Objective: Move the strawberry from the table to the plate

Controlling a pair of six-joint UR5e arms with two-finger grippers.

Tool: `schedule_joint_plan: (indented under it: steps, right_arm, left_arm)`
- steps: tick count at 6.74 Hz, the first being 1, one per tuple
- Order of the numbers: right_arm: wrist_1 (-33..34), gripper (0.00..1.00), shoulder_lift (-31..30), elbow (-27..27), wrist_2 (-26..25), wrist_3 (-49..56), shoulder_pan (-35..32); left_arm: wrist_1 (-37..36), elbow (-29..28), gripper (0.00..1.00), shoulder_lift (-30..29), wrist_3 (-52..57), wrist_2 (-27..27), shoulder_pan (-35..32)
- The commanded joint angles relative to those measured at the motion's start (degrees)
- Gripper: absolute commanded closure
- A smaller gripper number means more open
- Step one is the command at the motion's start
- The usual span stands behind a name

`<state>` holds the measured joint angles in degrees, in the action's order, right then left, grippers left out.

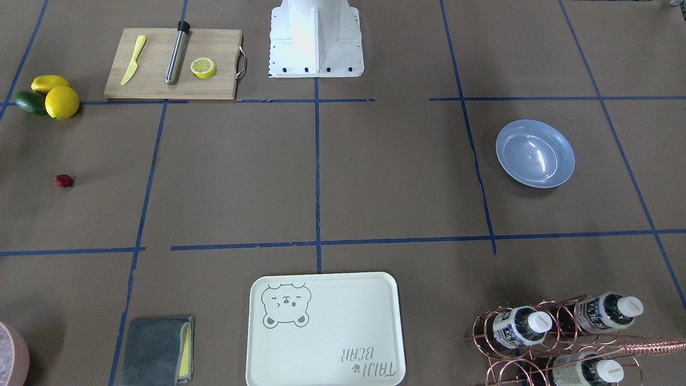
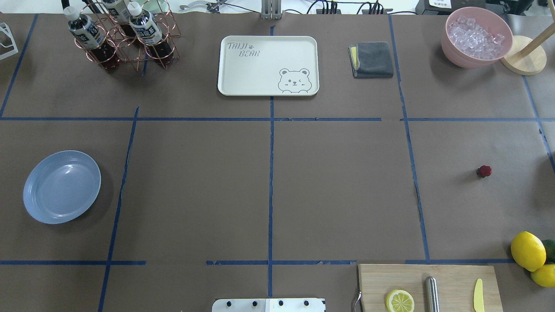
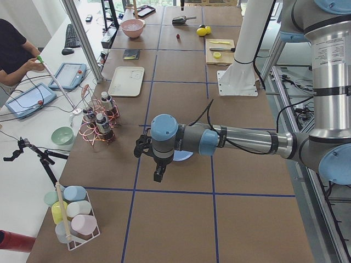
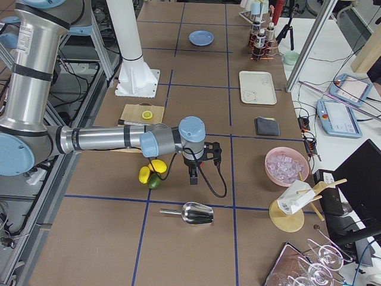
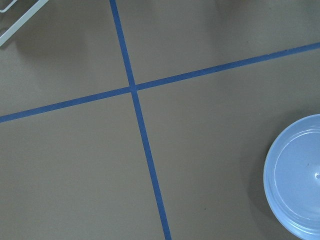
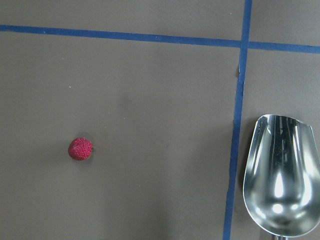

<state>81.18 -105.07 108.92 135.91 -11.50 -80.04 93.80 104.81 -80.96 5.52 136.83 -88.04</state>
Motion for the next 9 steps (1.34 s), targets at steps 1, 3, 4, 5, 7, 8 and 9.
schedule_joint_plan:
  steps: [1,3,4,5,7,8,9]
  right_arm:
    - [0.0,0.0,0.0,0.0,0.5,0.0,0.1]
    - [0.0,0.0,-0.1,-0.5,1.8,0.0,0.1]
    - [-0.2,0.0,0.0,-0.5,1.7,0.0,0.1]
    - [-0.1,0.0,0.0,-0.6,1.7,0.0,0.1]
    - [0.0,0.0,0.0,-1.1,1.7,0.2,0.2]
    - [-0.3,0.0,0.0,-1.2,1.9,0.1,0.4]
    - [-0.7,0.0,0.0,-1.3,2.6,0.1,0.4]
  left_arm:
    - [0.2,0.9,0.0,0.2,0.2,0.3,0.1]
    - [0.4,0.9,0.0,1.0,-0.2,0.7,0.1]
    - [2.0,0.3,0.0,0.8,0.2,2.6,0.2]
    - [4.7,0.2,0.0,0.9,-0.4,4.0,0.5]
    - [7.0,-1.9,0.0,0.9,-0.5,4.4,4.9]
    - [14.2,-6.0,0.0,0.6,-5.6,4.2,8.8]
    - [24.5,-11.2,0.0,0.3,-12.6,3.9,13.7]
